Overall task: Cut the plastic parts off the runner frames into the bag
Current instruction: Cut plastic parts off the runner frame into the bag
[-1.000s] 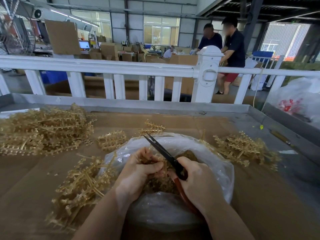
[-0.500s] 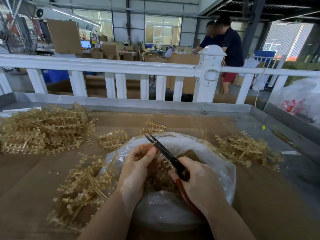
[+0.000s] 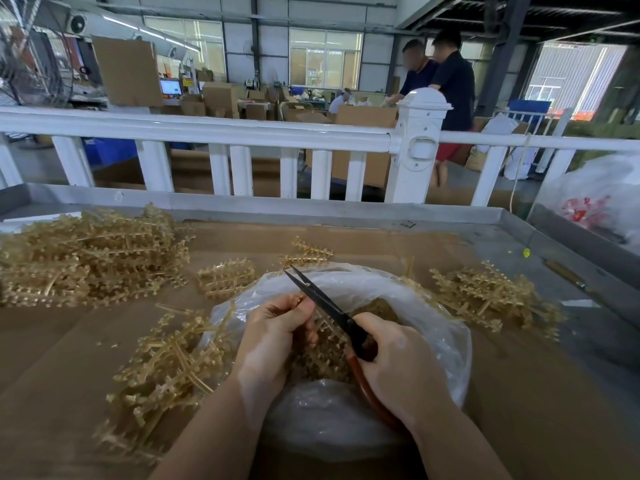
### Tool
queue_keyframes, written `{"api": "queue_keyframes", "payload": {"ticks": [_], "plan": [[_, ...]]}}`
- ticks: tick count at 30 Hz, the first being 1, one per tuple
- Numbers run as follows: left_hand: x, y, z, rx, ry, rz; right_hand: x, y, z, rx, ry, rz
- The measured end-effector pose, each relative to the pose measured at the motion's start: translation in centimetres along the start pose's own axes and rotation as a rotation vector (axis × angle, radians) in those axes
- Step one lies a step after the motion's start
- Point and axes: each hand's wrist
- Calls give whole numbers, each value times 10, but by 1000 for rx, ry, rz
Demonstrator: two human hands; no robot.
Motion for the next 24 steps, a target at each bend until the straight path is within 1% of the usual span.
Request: {"api": "queue_keyframes", "payload": {"ticks": [11,14,17,19,22,24], "plan": [[2,-1,1,52,15,-25,-3,1,2,-4,5,-5],[3,-2,2,67,38,-52,-4,1,0,-5,81,-15],[3,-3,4,105,80,-90,-5,1,-1,-56,147,-1],[5,-2,4,105,44,-126,-6,1,-1,-73,155,-2],[7,-2,5,53,-35,-156,-5,1,-2,-79,191,-6],[7,-4,6,32,-6,-196,-5,2,-2,-91,204,1]]}}
Point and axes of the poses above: each hand's wrist, its own z-axis towards the middle knuckle, its own x-axis out of the back of the hand, y = z × x, and after that the axes turned 11 degrees about y, right-handed
